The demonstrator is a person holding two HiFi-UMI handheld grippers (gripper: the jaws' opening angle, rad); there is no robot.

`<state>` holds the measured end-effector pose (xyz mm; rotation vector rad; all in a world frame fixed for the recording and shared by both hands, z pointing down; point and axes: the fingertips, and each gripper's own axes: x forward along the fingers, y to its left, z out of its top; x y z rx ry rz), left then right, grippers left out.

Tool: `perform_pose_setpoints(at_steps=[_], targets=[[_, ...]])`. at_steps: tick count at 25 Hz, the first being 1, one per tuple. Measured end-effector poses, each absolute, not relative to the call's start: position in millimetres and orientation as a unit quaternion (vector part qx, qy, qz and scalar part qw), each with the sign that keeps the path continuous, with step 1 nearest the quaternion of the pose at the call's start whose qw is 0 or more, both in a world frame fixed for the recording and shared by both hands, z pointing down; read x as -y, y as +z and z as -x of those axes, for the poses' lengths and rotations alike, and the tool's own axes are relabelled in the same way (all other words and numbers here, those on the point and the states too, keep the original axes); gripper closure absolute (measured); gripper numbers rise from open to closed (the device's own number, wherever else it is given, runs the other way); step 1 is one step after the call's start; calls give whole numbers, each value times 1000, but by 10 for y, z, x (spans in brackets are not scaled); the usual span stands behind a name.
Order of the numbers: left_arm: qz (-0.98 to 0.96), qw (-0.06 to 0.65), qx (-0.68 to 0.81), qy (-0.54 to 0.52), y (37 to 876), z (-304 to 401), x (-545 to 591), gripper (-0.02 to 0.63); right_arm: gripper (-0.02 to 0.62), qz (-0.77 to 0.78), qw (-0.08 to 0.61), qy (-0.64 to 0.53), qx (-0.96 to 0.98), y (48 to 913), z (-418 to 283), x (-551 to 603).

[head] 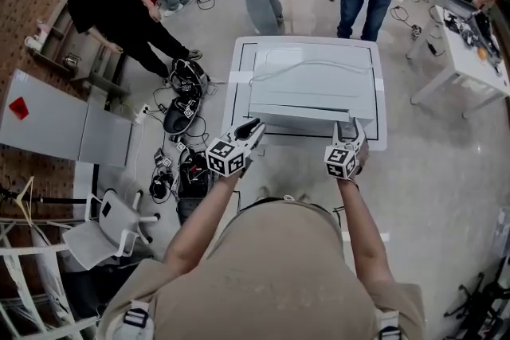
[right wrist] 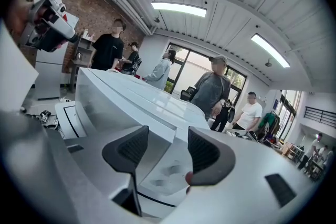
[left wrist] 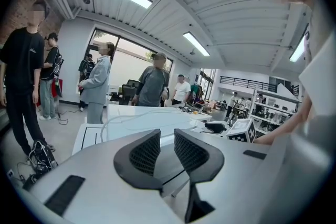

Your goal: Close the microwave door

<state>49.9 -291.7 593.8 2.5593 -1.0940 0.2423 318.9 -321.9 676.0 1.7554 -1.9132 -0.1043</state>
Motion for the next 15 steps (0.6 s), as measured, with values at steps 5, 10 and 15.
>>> perform_pose_setpoints(at_steps=[5,10,15], targets=[[-898,174,395,85,5923,-433,2888,534,360,-649,301,-66,695,6728,-3205,3380],[-895,177,401,82,5913,-424,2857,534,353,-649,298,-69,697,6729,-3214,3410],[-896,177,400,75,5890,-491,2798,534,353,-640,285,-28,713,6742,-3208,3394]])
